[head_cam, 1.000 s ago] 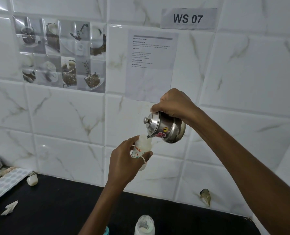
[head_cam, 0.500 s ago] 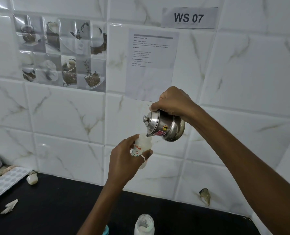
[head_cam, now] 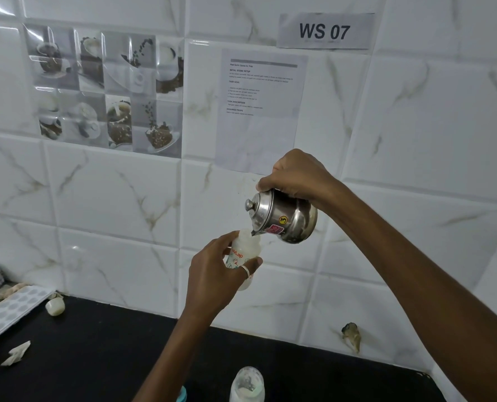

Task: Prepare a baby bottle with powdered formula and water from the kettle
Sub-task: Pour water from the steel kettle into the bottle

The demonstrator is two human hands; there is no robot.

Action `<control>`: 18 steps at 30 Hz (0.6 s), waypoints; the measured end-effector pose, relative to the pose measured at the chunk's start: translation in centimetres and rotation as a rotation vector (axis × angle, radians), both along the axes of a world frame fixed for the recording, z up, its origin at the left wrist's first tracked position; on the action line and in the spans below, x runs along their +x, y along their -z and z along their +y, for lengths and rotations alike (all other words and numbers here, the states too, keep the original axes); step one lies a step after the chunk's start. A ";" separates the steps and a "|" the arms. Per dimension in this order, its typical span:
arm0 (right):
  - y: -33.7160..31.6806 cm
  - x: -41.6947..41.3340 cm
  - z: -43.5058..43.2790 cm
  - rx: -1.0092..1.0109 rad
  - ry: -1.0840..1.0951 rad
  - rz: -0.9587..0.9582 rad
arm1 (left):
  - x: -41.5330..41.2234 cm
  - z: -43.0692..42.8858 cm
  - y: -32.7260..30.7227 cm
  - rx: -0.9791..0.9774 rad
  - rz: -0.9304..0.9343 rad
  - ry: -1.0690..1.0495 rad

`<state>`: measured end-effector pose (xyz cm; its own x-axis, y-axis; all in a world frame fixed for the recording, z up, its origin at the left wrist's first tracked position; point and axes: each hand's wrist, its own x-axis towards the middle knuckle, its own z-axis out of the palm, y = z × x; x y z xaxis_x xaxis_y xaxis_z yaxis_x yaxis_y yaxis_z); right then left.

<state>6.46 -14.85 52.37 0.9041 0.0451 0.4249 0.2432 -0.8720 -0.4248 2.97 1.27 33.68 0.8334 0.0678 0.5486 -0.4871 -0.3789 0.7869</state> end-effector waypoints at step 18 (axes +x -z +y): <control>-0.2 0.1 0.6 -0.025 0.009 0.009 | 0.3 0.2 0.3 -0.007 0.008 -0.006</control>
<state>6.52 -14.24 52.53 0.9083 0.0479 0.4155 0.2319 -0.8844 -0.4049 3.29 1.48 33.33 0.8375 0.0771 0.5410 -0.4781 -0.3762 0.7937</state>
